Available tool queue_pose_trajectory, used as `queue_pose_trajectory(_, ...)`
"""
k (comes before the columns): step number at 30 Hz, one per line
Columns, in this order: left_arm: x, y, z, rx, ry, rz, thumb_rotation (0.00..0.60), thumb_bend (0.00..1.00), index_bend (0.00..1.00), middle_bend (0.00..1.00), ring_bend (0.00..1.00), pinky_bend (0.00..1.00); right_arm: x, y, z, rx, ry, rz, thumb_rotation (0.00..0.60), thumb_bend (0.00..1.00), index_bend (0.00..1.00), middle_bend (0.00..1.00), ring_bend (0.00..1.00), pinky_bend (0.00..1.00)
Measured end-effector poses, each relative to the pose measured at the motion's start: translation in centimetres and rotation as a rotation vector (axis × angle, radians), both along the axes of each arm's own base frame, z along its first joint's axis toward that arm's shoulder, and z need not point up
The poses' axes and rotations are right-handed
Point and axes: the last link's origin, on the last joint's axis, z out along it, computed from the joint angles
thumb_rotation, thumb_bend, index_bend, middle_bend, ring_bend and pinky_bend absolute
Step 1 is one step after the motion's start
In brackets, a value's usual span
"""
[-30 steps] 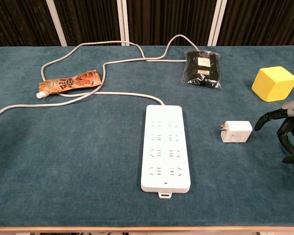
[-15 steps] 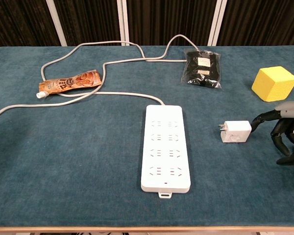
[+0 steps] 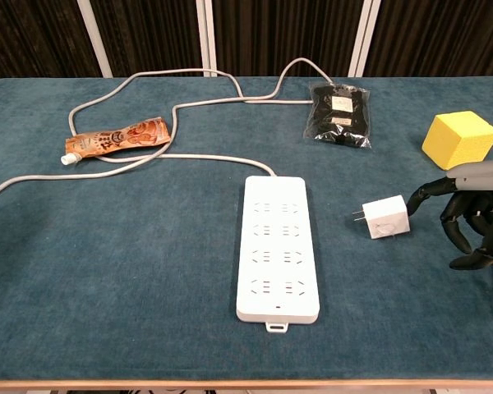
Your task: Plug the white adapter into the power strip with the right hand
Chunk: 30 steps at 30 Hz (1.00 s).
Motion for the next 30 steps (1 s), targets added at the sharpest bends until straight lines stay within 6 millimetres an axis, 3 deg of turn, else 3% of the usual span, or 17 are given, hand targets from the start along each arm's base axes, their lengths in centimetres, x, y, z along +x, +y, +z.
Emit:
queue_pose_trajectory(22, -0.1, 0.0, 0.1, 0.002, -0.002, 0.002, 0.600, 0.10, 0.12, 0.00, 0.00, 0.00, 3.8, -0.8, 0.3, -0.041, -0.006, 0.073, 0.600, 0.33, 0.20, 0.61, 0.73, 0.66)
queue_pose_trajectory(24, -0.1, 0.0, 0.1, 0.001, -0.001, 0.003, 0.600, 0.10, 0.12, 0.00, 0.00, 0.00, 4.0, -1.1, 0.6, -0.068, 0.006, 0.080, 0.600, 0.33, 0.20, 0.56, 0.66, 0.66)
queue_pose_trajectory(25, -0.1, 0.0, 0.1, 0.001, -0.001, 0.003, 0.600, 0.10, 0.12, 0.00, 0.00, 0.00, 4.0, -1.2, 0.7, -0.079, 0.012, 0.084, 0.600, 0.33, 0.20, 0.49, 0.58, 0.64)
queue_pose_trajectory(27, -0.1, 0.0, 0.1, 0.001, -0.001, 0.002, 0.600, 0.10, 0.12, 0.00, 0.00, 0.00, 4.1, -1.4, 0.6, -0.097, 0.026, 0.091, 0.600, 0.33, 0.20, 0.34, 0.42, 0.55)
queue_pose_trajectory(30, 0.0, 0.0, 0.1, 0.001, 0.000, 0.002, 0.600, 0.10, 0.12, 0.00, 0.00, 0.00, 4.0, -1.6, 0.4, -0.105, 0.022, 0.089, 0.600, 0.33, 0.20, 0.23, 0.27, 0.41)
